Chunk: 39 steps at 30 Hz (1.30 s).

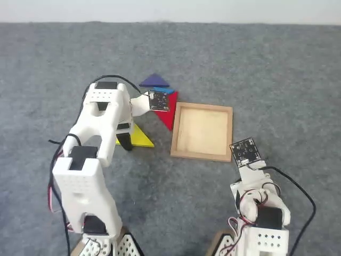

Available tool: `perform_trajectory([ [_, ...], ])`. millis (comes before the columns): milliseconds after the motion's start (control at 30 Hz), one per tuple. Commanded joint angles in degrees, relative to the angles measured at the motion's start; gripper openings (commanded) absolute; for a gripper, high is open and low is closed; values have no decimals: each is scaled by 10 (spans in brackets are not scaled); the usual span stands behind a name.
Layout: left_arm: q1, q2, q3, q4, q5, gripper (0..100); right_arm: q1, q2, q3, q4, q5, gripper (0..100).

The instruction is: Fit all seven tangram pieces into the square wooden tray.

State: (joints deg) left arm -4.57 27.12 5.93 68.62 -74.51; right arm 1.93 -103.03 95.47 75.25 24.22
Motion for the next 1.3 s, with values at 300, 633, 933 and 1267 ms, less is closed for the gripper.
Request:
perform_trajectory([
  [300,0,-52,-25,-7,-4,314,-2,-8,10,1,4,8],
  [633,15,-53,-28,-12,24,314,-2,-8,10,1,4,8],
  [933,47,-52,-27,-24,28,314,-2,-8,10,1,4,8],
  [1267,16,-52,-24,-19,25,313,-2,-8,10,1,4,8],
])
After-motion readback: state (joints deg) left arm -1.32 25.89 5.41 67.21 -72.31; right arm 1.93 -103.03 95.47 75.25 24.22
